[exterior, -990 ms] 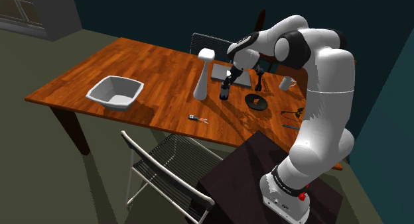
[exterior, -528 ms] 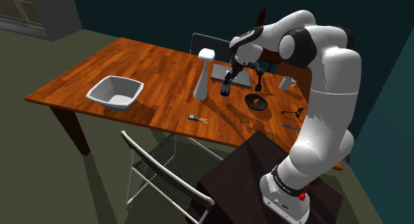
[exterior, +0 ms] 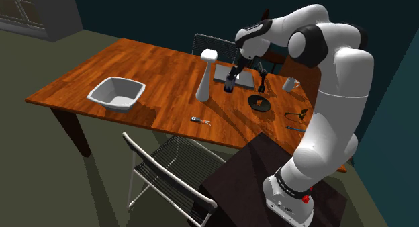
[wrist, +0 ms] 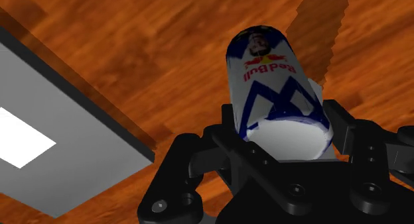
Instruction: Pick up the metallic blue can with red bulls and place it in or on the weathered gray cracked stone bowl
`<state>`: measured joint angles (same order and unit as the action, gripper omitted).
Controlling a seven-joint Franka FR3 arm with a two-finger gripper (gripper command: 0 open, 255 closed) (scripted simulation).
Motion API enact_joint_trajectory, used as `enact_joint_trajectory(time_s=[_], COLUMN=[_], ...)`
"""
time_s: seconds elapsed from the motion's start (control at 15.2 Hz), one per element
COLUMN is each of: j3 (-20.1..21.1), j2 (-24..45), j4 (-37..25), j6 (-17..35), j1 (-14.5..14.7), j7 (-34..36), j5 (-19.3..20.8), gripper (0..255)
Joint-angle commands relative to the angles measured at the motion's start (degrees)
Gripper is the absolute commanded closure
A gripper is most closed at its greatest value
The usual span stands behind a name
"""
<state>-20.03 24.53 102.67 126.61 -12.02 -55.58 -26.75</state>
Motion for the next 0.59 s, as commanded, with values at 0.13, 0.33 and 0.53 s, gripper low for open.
enact_joint_trajectory(time_s=[0.13,0.33,0.53], j3=[-0.48,-1.76,-3.14], j2=[-1.51,-3.92,-5.94], j4=[-0.71,1.94,3.93], j6=[-2.00,-2.53,-3.36], j1=[0.24,-1.64,-3.62], j7=[0.98,-2.19,-5.38], j5=[1.04,1.43,1.87], gripper=[255,255,255])
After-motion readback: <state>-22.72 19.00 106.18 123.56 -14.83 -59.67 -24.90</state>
